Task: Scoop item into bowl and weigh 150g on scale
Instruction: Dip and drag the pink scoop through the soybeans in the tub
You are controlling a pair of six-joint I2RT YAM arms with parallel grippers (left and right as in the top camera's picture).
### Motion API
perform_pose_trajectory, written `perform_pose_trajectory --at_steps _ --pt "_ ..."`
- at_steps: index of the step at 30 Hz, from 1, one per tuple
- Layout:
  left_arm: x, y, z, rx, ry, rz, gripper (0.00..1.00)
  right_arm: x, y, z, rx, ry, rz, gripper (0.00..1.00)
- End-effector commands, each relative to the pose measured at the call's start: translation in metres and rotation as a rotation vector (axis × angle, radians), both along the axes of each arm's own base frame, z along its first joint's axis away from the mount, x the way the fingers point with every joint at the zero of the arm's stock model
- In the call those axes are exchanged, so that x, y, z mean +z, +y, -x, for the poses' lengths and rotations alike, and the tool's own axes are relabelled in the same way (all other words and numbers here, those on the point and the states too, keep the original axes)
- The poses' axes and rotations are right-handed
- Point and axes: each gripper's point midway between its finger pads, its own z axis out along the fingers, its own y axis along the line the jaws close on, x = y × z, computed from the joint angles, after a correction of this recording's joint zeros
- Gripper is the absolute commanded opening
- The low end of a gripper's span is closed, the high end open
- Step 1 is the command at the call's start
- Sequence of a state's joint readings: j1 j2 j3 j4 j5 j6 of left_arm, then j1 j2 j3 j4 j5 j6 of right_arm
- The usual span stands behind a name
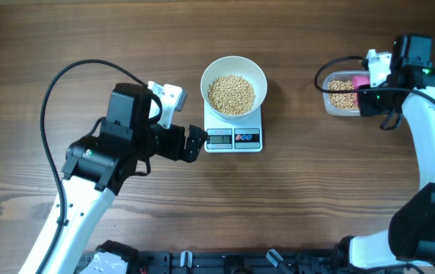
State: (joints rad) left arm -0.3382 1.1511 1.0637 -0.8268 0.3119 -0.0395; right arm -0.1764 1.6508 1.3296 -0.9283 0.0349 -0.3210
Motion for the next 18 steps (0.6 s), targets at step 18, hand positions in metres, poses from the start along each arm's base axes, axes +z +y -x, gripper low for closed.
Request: perform_pose_trajectory --at_steps 18 --pt "0.002 0.001 0.0 0.005 -0.001 0.011 1.0 -0.005 0.056 -0.004 0.01 -0.015 -0.39 0.04"
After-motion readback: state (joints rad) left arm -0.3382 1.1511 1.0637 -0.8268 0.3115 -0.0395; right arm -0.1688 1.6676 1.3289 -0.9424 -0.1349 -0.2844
